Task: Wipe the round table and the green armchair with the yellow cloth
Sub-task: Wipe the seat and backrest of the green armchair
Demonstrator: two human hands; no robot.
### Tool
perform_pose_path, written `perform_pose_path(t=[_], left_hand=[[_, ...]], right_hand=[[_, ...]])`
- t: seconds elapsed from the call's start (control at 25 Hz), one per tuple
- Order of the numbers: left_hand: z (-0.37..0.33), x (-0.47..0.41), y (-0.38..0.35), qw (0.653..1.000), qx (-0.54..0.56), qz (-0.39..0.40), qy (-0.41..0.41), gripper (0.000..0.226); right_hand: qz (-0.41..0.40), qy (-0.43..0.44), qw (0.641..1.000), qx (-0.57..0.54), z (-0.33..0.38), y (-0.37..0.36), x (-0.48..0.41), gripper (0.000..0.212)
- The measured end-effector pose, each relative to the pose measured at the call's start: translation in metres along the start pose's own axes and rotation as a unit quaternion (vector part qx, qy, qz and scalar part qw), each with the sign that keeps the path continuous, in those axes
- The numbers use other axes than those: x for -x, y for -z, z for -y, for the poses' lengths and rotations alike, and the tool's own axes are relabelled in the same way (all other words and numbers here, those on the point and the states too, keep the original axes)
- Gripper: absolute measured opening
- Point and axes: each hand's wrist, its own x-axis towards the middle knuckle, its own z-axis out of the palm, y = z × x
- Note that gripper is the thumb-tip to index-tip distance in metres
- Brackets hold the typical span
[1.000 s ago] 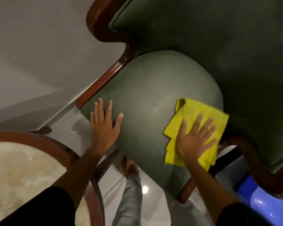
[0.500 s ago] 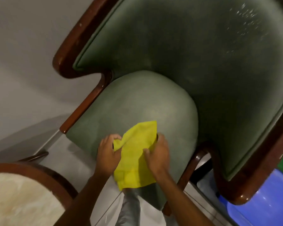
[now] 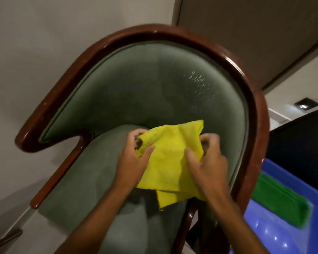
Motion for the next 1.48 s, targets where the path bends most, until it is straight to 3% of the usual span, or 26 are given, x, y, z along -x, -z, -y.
perform_pose_path(t=[0.12, 0.2, 0.24, 0.36, 0.48, 0.56, 0.84, 1.0, 1.08, 1.12, 1.2, 1.36, 1.4, 1.48], left_hand=[[-0.063, -0.047, -0.042, 0.993, 0.019, 0.018, -0.117, 0.049], [-0.084, -0.086, -0.049, 0.982, -0.07, 0.03, -0.174, 0.065], [-0.084, -0.105, -0.044, 0.968, -0.158, 0.021, -0.194, 0.068], [-0.053, -0.149, 0.0, 0.88, -0.415, -0.047, -0.226, 0.065], [-0.015, -0.181, 0.066, 0.819, -0.538, -0.107, -0.168, 0.072], [0.0, -0.191, 0.094, 0.811, -0.562, -0.107, -0.126, 0.076], [0.011, -0.192, 0.1, 0.796, -0.576, -0.114, -0.143, 0.08], [0.014, -0.194, 0.1, 0.798, -0.573, -0.108, -0.154, 0.082], [0.014, -0.193, 0.101, 0.796, -0.574, -0.109, -0.162, 0.083], [0.016, -0.193, 0.103, 0.794, -0.575, -0.111, -0.164, 0.084], [0.017, -0.192, 0.105, 0.794, -0.575, -0.105, -0.168, 0.087], [0.014, -0.19, 0.105, 0.797, -0.572, -0.1, -0.167, 0.092], [0.011, -0.188, 0.105, 0.802, -0.568, -0.097, -0.159, 0.092], [0.008, -0.185, 0.107, 0.799, -0.574, -0.089, -0.153, 0.094]], right_hand=[[-0.143, 0.115, 0.98, 0.072, 0.022, 0.084, -0.056, 0.043], [-0.225, 0.146, 0.942, 0.202, 0.02, 0.107, -0.091, 0.059], [-0.229, 0.14, 0.924, 0.273, 0.015, 0.103, -0.103, 0.066], [-0.102, 0.126, 0.885, 0.436, -0.012, 0.052, -0.118, 0.082], [-0.099, 0.21, 0.842, 0.486, -0.028, 0.024, -0.152, 0.086], [-0.116, 0.261, 0.829, 0.481, -0.017, 0.009, -0.186, 0.085], [-0.084, 0.446, 0.761, 0.464, 0.063, -0.11, -0.248, 0.081], [-0.045, 0.558, 0.665, 0.495, 0.057, -0.156, -0.24, 0.084], [-0.033, 0.57, 0.598, 0.563, 0.026, -0.137, -0.235, 0.088], [-0.028, 0.557, 0.586, 0.587, 0.01, -0.122, -0.229, 0.088], [-0.043, 0.501, 0.627, 0.595, -0.017, -0.084, -0.214, 0.088], [-0.094, 0.281, 0.817, 0.495, -0.053, -0.002, -0.152, 0.087], [-0.094, 0.242, 0.835, 0.485, -0.061, 0.011, -0.132, 0.085], [-0.09, 0.205, 0.838, 0.498, -0.07, 0.018, -0.103, 0.086]])
